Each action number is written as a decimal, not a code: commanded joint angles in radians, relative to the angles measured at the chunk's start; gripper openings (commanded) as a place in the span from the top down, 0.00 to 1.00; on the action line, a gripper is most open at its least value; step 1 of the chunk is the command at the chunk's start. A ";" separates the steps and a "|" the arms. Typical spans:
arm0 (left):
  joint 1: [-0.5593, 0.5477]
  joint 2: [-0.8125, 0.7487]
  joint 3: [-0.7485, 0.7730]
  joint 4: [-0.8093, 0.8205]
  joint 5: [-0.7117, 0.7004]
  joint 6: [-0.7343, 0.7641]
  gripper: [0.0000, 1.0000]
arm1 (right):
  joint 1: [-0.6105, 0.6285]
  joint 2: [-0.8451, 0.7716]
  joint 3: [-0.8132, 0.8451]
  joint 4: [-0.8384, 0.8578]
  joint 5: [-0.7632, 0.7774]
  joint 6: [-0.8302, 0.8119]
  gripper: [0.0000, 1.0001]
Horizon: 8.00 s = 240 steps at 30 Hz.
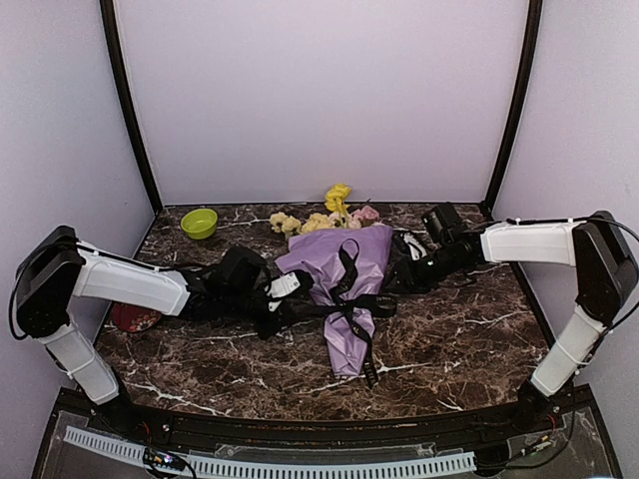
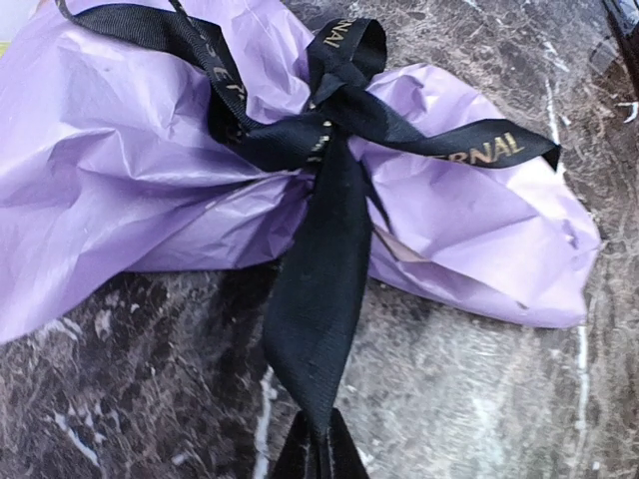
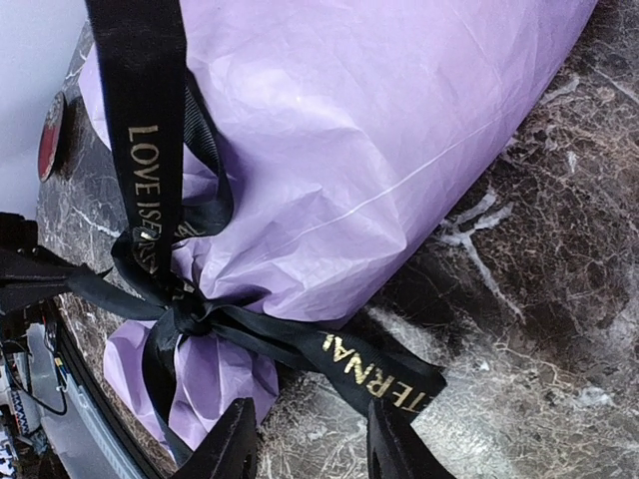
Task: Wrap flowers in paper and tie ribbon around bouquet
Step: Adjust the ribbon on the folded bouquet.
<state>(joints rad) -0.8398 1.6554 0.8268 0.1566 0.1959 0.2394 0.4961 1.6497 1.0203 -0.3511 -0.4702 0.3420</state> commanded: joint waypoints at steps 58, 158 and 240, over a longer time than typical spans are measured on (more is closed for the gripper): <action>-0.177 -0.065 -0.077 -0.475 0.189 -0.452 0.38 | -0.019 0.096 -0.114 0.324 -0.085 0.256 0.39; 0.000 0.010 -0.065 -0.213 -0.264 -0.791 1.00 | -0.026 0.026 -0.208 0.152 0.012 0.088 1.00; 0.053 0.057 -0.101 -0.210 -0.136 -0.735 1.00 | 0.226 -0.153 -0.311 0.061 -0.219 -0.010 1.00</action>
<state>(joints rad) -0.7788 1.6695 0.7467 0.0738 0.0654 -0.5106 0.7048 1.5074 0.7246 -0.3016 -0.6819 0.3157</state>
